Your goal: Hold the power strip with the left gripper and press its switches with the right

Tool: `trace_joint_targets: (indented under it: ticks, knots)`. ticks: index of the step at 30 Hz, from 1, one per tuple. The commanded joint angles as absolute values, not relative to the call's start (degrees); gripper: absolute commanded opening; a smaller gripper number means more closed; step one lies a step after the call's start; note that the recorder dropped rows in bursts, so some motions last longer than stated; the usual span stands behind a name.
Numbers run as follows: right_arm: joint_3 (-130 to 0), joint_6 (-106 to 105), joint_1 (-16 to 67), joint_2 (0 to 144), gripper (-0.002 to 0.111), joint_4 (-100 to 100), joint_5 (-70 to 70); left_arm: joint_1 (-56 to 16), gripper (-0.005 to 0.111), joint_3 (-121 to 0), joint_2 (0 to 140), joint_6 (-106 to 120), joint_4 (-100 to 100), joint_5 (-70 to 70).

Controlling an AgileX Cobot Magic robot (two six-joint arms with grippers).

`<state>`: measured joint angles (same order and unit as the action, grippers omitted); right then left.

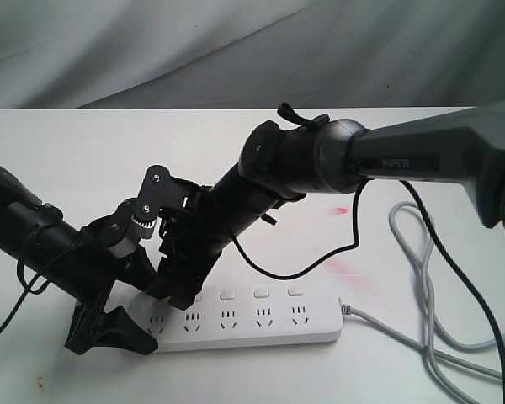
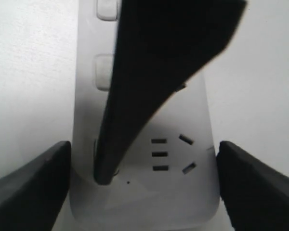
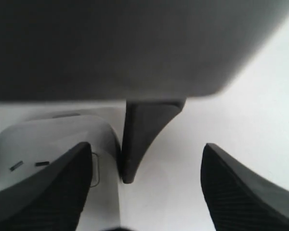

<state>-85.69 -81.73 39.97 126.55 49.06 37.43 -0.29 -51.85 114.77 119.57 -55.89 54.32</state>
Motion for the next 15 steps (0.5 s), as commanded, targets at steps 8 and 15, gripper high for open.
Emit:
trace_joint_targets:
  ticks: [8, 15]
  knots:
    - [-85.82, -81.34, 40.03, 126.95, 0.060, 49.42, 37.72, -0.58, 0.000, -51.98, 114.77, 119.94, -54.94, 53.93]
    - [-85.82, -80.29, 40.03, 129.13, 0.060, 49.19, 37.00, -0.58, 0.000, -51.98, 114.77, 119.94, -54.94, 53.93]
